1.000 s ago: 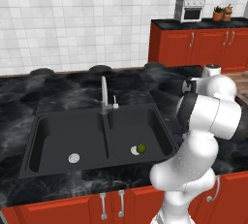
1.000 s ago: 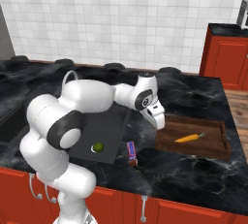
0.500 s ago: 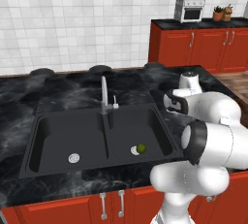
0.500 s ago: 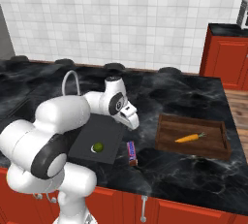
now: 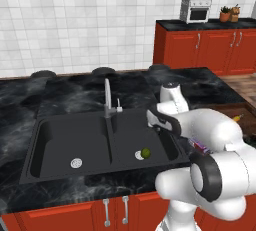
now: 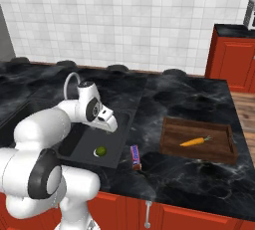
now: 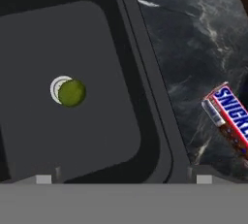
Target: Pick up all produce items and place them in the sink. Turn on the sink faucet to wash them. Then turn the sink off and put them in the tray.
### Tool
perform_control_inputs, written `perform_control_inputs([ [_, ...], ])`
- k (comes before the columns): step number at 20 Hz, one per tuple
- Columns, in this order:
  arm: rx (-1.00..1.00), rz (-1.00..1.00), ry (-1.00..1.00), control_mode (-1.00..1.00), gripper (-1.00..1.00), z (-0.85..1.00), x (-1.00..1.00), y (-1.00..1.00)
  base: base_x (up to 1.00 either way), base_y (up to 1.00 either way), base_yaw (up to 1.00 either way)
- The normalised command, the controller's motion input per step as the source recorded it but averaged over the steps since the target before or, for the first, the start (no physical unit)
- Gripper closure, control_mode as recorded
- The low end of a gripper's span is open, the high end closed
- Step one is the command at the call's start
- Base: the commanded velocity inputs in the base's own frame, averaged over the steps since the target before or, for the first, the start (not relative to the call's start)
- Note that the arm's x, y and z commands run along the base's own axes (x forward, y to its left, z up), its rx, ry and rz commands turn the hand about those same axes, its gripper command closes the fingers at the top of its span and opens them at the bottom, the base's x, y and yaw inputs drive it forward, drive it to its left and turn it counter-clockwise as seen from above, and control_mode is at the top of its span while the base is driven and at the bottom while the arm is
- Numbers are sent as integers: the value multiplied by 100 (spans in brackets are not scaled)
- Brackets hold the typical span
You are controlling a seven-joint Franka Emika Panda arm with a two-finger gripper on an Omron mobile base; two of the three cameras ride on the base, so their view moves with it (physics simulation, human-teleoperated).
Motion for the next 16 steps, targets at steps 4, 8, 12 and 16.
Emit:
perform_control_inputs([
  [4, 0, 18, 11, -100, -100, -15, 1, 89, 0, 0, 0],
  [8, 0, 4, 10, -100, -100, -26, 2, 37, 0, 0, 0],
  [12, -2, 0, 0, -100, -100, -49, 11, 30, 0, 0, 0],
  [16, -1, 0, 1, -100, -100, -48, 28, 24, 0, 0, 0],
])
